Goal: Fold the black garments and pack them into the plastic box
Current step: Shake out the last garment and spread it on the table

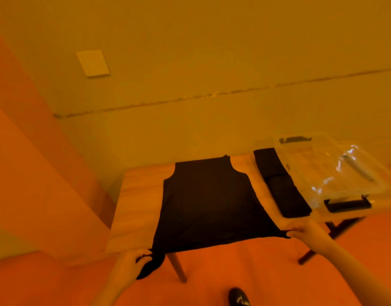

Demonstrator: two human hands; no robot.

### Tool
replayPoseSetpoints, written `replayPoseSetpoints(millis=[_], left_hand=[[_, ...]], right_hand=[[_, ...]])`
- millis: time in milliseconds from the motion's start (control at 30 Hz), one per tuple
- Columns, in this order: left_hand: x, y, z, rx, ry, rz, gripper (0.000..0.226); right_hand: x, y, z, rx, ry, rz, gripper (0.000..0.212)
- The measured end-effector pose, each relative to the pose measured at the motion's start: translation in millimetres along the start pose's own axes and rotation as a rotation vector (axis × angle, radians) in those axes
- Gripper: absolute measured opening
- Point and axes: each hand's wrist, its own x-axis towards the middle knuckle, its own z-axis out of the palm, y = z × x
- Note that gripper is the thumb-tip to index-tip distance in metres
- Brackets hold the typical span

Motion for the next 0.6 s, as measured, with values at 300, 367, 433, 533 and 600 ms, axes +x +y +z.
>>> replayPoseSetpoints(millis=[300,367,433,533,600], left_hand=[[-12.4,-36.6,8.2,0.012,-0.194,-0.004,0.013],[-11.9,-34.9,6.3,-0.089,-0.123,0.005,0.015],[-12.1,-32.5,5.4,-0.238,-0.058,-0.013,0.017],[-12.9,-32.4,6.0,-0.421,0.011,-0.040,0.025],[-14.0,-32.5,6.6,-0.497,0.026,-0.048,0.033]], right_hand=[[-33.2,8.4,7.2,0.004,-0.162,0.103,0.018],[-37.8,-1.4,5.8,0.080,-0.151,0.109,0.019],[-42.9,-11.9,5.2,0.170,-0.120,0.113,0.018],[-49.6,-19.7,6.2,0.307,-0.089,0.130,0.020],[-51.0,-19.0,7.9,0.371,-0.058,0.109,0.020]])
